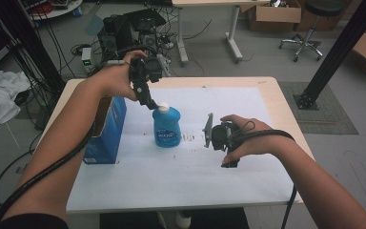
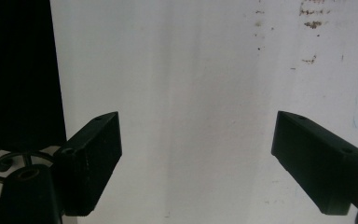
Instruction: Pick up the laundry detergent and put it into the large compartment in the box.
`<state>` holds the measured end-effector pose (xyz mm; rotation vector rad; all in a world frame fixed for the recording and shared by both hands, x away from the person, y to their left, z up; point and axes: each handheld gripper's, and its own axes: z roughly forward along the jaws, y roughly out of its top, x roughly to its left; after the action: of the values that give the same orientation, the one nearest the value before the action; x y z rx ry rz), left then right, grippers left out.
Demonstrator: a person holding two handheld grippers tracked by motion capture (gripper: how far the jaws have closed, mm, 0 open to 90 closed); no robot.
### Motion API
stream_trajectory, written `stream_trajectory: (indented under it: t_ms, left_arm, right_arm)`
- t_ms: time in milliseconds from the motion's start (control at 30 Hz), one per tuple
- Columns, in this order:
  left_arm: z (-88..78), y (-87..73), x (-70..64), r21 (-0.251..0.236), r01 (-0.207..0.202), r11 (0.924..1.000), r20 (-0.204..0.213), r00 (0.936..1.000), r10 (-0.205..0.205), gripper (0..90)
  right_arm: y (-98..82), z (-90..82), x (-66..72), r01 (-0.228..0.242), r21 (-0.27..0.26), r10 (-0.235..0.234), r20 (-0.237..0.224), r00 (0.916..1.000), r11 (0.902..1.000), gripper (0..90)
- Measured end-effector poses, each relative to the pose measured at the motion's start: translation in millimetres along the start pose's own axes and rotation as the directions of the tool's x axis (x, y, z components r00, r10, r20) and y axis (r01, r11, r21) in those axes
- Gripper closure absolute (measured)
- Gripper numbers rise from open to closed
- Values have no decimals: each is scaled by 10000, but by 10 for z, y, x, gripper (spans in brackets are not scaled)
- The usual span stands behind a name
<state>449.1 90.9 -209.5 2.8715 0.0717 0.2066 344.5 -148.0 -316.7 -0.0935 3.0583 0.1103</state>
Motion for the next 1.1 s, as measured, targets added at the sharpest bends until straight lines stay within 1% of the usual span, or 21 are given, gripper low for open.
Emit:
stream_trajectory:
  t_ms: [33, 67, 100, 200, 267, 300, 367, 400, 433, 500, 533, 600, 667, 800, 833, 933, 1033, 1100]
  left_arm:
    - [9, 5, -14, 4, -23, 10000, 54, 10000, 23, 0]
    - [9, 5, -14, 4, -23, 10000, 54, 10000, 23, 1]
    - [24, 13, -32, -11, -58, 10000, 94, 9999, 58, 0]
    - [63, 37, -72, 12, -165, 9999, 188, 9997, 164, 1]
    - [91, 55, -94, 22, -212, 9998, 231, 9995, 212, 1]
    - [107, 63, -103, 32, -242, 9997, 256, 9994, 241, 1]
    - [135, 77, -117, 45, -300, 9995, 265, 9992, 299, 1]
    - [151, 86, -120, 103, -367, 9993, 281, 9989, 364, 1]
    - [193, 96, -133, 193, -346, 9992, 334, 9989, 340, 1]
    - [215, 102, -137, 256, -392, 9989, 358, 9986, 382, 1]
    - [251, 106, -148, 304, -373, 9988, 403, 9985, 361, 1]
    - [272, 111, -153, 340, -381, 9987, 445, 9983, 365, 1]
    - [308, 117, -165, 383, -435, 9983, 455, 9981, 417, 1]
    - [425, 145, -204, 756, -621, 9952, 546, 9968, 581, 1]
    - [425, 145, -204, 756, -621, 9952, 546, 9968, 581, 1]
    - [510, 161, -206, 774, -630, 9950, 630, 9963, 581, 1]
    - [547, 170, -205, 799, -612, 9949, 671, 9962, 559, 1]
    - [608, 187, -201, 929, -645, 9936, 708, 9958, 580, 1]
  right_arm:
    - [2, 5, -3, 89, -42, -89, 9, 10000, 10000, 161]
    - [5, 8, -1, 91, -37, -91, 3, 10000, 10000, 161]
    - [7, 10, 11, -10, 6, 10, 11, 10000, 10000, 161]
    - [15, 17, 16, 94, -26, -94, -2, 10000, 10000, 161]
    - [21, 19, 30, 56, 3, -56, -13, 10000, 10000, 161]
    - [24, 24, 27, 185, -62, -185, -8, 9998, 9998, 161]
    - [30, 25, 44, 119, -32, -119, -24, 9999, 9999, 161]
    - [30, 25, 44, 119, -32, -119, -24, 9999, 9999, 161]
    - [36, 32, 48, 181, -84, -181, -15, 9998, 9998, 161]
    - [39, 38, 50, 241, -103, -241, -23, 9997, 9997, 161]
    - [41, 37, 58, 157, -59, -157, -45, 9999, 9999, 161]
    - [42, 39, 59, 166, -64, -166, -35, 9999, 9998, 161]
    - [47, 44, 60, 247, -102, -247, -14, 9997, 9996, 161]
    - [44, 45, 65, 243, -75, -243, -39, 9997, 9997, 161]
    - [44, 45, 65, 243, -75, -243, -39, 9997, 9997, 161]
    - [51, 51, 72, 209, -98, -209, -23, 9998, 9997, 161]
    - [63, 62, 81, 232, -77, -232, -26, 9997, 9997, 161]
    - [69, 69, 82, 291, -148, -292, -33, 9996, 9995, 161]
